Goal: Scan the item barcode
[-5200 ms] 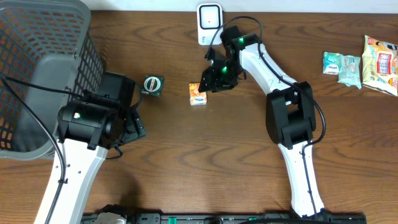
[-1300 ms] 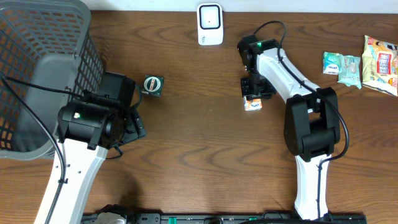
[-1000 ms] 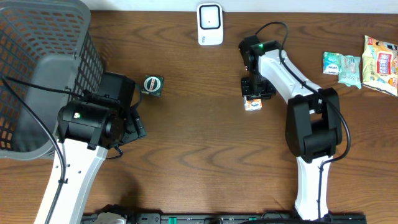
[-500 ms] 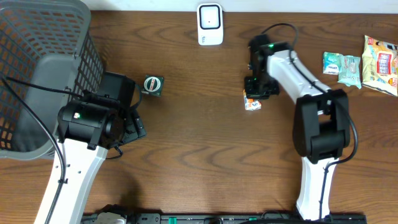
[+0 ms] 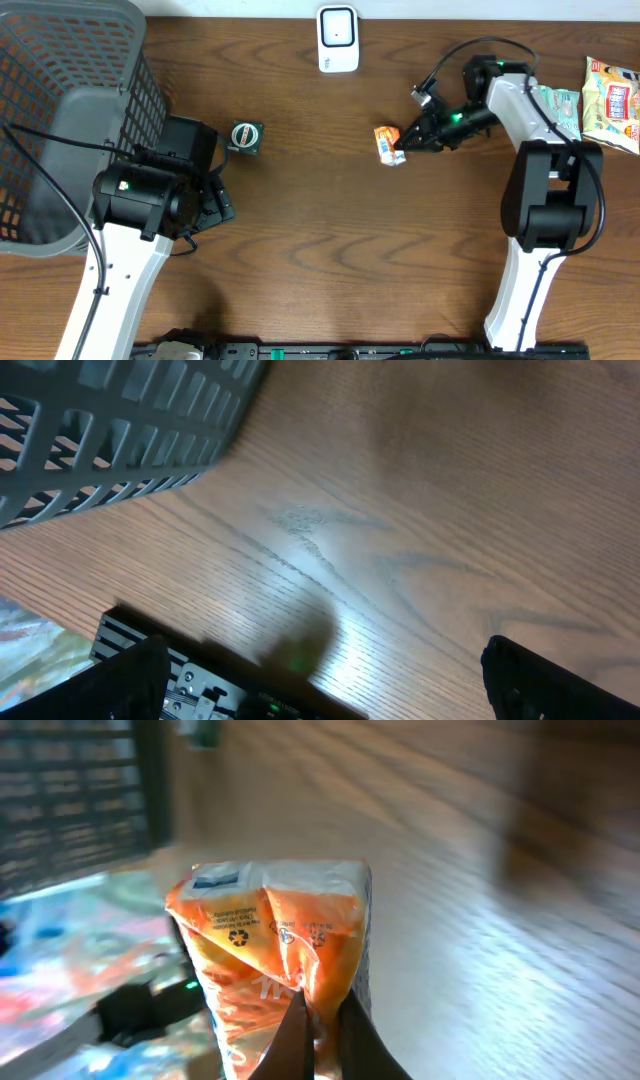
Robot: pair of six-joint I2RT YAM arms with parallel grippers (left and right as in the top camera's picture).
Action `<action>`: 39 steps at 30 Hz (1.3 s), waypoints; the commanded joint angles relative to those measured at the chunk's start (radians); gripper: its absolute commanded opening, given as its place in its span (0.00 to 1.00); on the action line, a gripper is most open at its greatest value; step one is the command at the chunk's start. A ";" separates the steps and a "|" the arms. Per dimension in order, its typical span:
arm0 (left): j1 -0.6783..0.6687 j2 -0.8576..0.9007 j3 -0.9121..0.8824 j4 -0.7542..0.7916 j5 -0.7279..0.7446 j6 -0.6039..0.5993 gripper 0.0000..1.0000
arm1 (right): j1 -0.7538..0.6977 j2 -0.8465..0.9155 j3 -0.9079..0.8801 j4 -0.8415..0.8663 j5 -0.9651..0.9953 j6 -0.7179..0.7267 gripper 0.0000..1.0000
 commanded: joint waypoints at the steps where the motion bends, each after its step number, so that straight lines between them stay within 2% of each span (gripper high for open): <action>1: 0.005 -0.002 0.000 -0.003 0.005 -0.013 0.98 | 0.003 0.012 0.020 -0.008 -0.186 -0.108 0.01; 6: 0.005 -0.002 0.000 -0.003 0.005 -0.013 0.98 | 0.006 0.012 0.020 0.015 -0.252 -0.108 0.01; 15: 0.005 -0.002 0.000 -0.003 0.005 -0.013 0.97 | 0.036 0.012 0.020 0.018 -0.254 -0.108 0.01; 25: 0.005 -0.002 0.000 -0.003 0.005 -0.013 0.98 | 0.096 0.012 0.020 0.018 -0.170 -0.128 0.01; 39: 0.005 -0.002 0.000 -0.003 0.005 -0.013 0.98 | 0.134 0.012 0.020 0.044 -0.168 -0.130 0.01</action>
